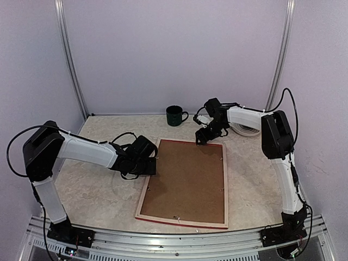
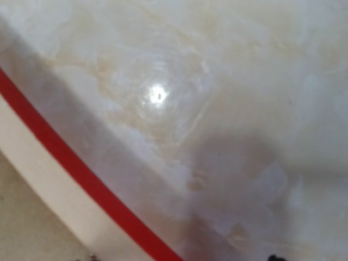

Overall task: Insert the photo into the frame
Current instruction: Press the fastener onto the backboard, then rotate the photo frame at the center of the board.

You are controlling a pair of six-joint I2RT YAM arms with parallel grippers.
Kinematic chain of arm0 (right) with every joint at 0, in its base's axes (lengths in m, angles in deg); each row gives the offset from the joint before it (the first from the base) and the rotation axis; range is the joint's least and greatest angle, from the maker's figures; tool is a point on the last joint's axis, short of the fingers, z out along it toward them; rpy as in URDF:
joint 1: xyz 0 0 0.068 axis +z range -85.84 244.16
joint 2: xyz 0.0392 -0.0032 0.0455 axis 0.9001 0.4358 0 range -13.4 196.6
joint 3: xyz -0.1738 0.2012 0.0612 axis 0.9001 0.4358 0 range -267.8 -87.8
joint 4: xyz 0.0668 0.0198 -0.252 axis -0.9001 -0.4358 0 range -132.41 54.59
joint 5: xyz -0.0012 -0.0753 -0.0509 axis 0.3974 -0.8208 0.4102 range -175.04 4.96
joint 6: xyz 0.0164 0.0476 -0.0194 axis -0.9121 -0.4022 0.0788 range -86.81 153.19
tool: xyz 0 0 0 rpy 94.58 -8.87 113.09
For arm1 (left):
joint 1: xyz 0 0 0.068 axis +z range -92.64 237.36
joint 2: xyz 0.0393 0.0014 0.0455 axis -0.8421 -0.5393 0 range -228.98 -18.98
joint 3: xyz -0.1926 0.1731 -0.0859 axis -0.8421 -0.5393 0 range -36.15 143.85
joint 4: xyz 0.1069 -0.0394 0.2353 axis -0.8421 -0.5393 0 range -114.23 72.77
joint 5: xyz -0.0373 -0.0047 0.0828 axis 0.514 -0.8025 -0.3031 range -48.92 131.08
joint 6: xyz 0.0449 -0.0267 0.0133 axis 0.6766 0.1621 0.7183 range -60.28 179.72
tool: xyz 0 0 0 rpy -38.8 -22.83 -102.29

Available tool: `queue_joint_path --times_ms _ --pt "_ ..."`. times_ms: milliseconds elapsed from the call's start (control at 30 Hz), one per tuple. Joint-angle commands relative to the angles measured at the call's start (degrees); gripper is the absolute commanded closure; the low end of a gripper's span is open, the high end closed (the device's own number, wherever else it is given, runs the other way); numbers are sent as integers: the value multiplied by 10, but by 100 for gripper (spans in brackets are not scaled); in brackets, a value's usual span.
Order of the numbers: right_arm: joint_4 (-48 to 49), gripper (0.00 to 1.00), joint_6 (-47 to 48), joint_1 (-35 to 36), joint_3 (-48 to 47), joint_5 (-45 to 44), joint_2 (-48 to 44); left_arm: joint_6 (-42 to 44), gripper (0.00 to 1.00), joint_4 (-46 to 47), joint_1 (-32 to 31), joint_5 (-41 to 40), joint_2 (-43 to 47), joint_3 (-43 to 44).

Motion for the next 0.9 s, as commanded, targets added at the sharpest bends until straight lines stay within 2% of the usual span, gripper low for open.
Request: queue_joint_path --times_ms 0,67,200,300,400,533,867 --pt "13 26 -15 -11 34 -7 -16 -1 27 -29 9 -16 70 8" --pt "13 23 -25 -19 49 -8 -33 0 16 -52 1 -14 104 -3" --pt "30 19 -34 -27 102 -8 -73 -14 4 -130 -35 -14 179 -50" --pt "39 17 -35 -28 132 -14 -97 -45 7 -169 -60 10 232 -107" --pt "48 16 -34 -28 151 -15 -109 -76 14 -188 -84 35 277 -156" --pt "50 16 -35 -29 148 -17 -104 -92 21 -195 -108 57 310 -178" --pt "41 17 -34 -32 133 -23 -105 -81 25 -212 -162 36 210 -140"
